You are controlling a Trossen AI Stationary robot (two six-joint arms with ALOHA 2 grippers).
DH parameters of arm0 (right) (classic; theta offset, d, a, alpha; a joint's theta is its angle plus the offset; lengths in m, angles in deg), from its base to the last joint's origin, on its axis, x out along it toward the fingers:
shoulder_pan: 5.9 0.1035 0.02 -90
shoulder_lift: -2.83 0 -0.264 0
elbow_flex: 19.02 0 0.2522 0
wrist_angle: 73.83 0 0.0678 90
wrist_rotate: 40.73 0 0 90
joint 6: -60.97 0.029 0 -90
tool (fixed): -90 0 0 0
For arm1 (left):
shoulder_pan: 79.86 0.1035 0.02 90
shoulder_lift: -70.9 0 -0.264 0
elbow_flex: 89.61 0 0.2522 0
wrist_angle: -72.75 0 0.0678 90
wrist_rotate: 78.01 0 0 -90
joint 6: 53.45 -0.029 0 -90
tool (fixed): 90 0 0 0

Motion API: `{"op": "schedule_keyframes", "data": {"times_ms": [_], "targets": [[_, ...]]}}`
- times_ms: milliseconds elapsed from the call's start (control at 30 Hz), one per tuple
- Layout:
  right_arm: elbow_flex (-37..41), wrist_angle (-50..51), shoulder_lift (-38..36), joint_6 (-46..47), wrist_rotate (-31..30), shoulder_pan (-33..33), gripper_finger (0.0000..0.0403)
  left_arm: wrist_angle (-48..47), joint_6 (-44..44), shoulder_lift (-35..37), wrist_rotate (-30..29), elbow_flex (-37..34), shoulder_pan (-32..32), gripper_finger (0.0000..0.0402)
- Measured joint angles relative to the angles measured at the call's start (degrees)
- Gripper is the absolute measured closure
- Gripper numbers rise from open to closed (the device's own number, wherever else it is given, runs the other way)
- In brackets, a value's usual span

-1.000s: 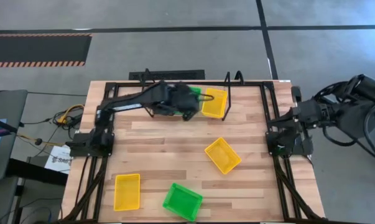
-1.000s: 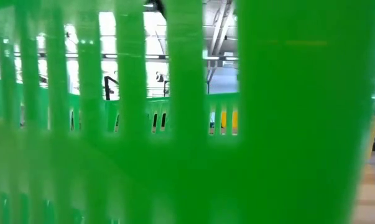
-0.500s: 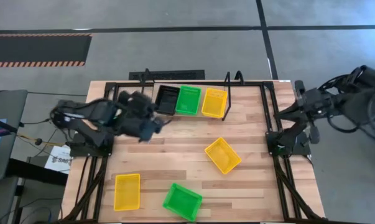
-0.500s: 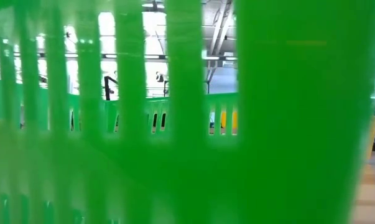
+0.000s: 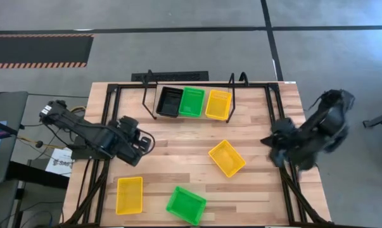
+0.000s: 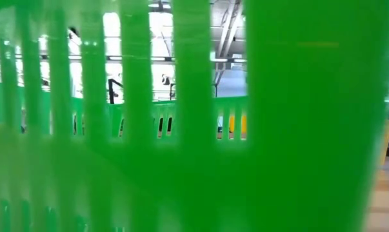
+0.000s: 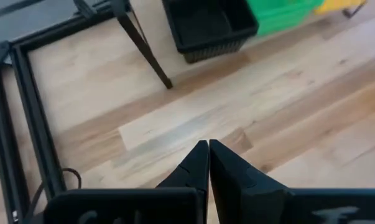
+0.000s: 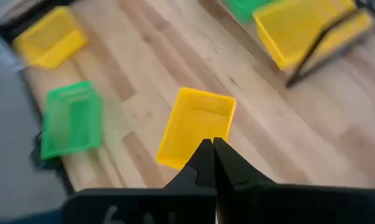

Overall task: Stack baskets on shelf by color
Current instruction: Stack the right yellow bin on top of the yellow bin

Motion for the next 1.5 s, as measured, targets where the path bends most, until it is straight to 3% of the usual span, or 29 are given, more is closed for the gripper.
{"op": "schedule_keyframes", "data": {"times_ms": [167, 267, 533, 733, 967, 1233, 1500], "targets": [[1.40, -0.12, 5.91, 6.96, 2.64, -4.21, 0.0388, 4.35, -6.80, -0.06, 0.17, -0.43, 1.31, 0.0401], [1.69, -1.16, 9.95, 7.11, 7.46, -7.95, 0.0373, 8.91, -12.64, 0.00, -1.74, -0.41, 2.17, 0.0401], [1.78, -1.64, 19.37, 3.12, 15.01, -17.06, 0.0323, 21.34, -32.08, -0.01, -1.28, -0.40, 5.19, 0.0401], [1.75, -2.07, 23.75, -2.30, 18.58, -23.75, 0.0285, 28.63, -41.41, -0.01, -0.02, -0.39, 6.26, 0.0401], [3.35, -7.12, 27.83, -11.29, 21.74, -28.86, 0.0243, 29.93, -43.83, -0.01, 0.00, -0.39, 6.30, 0.0401], [18.48, -20.00, 26.77, -14.66, 31.06, -33.00, 0.0221, 29.83, -45.32, -0.04, 2.01, -0.39, 6.30, 0.0401], [27.13, -30.28, 25.72, -18.35, 34.23, -35.29, 0.0219, 30.20, -45.24, -0.06, 1.88, -0.37, 6.49, 0.0401]]}}
